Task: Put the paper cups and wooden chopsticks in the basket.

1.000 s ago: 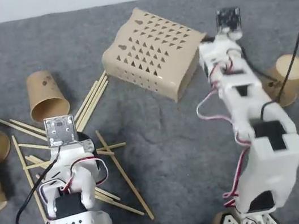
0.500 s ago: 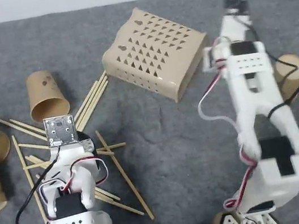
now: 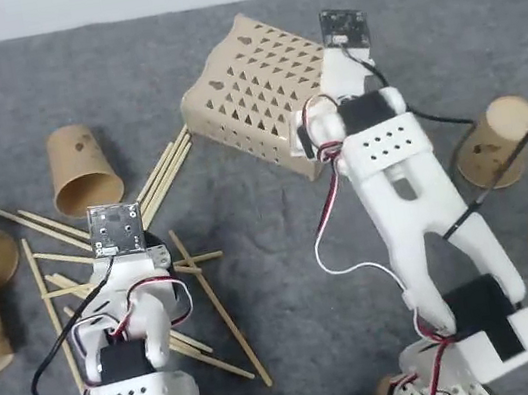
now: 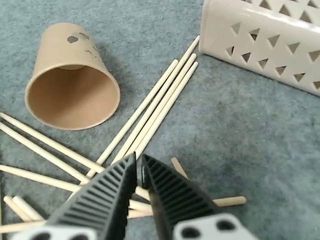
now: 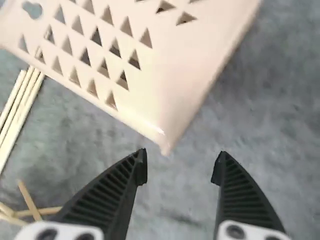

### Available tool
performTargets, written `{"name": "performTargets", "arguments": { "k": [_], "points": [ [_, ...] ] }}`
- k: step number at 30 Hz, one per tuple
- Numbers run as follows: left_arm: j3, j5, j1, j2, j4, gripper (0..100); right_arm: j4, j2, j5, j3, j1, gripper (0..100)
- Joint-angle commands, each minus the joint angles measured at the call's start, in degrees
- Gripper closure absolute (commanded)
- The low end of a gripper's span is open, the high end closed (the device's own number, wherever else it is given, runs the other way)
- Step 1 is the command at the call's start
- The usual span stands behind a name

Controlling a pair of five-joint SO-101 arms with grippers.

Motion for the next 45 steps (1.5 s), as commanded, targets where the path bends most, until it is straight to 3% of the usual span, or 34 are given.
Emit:
{"name": "performTargets", "arguments": {
  "k": [1, 22, 27, 30, 38, 45],
  "points": [
    [-0.2, -0.7, 0.5, -0.7, -1.7, 98, -8.0, -3.0, -0.6, 1.6, -0.7, 77.5],
    [-0.2, -0.7, 0.6, -0.8, -1.9, 98, -44.6, -3.0, -1.0, 24.5, -0.8, 78.7],
    [-0.1, -0.7, 0.6, -0.8, -1.9, 98, -45.3, -3.6, -0.7, 24.5, 1.5, 99.2],
    [-0.1, -0.7, 0.6, -0.8, -1.9, 98, -45.1, -3.7, -0.9, 24.4, 4.1, 95.7],
    [-0.1, -0.7, 0.6, -0.9, -1.9, 98, -44.9, -4.9, 0.1, 24.6, 12.5, 99.1],
    [-0.1, -0.8, 0.6, -0.9, -1.9, 98, -33.8, -9.3, 16.8, 24.4, 18.0, 99.1]
  ]
}}
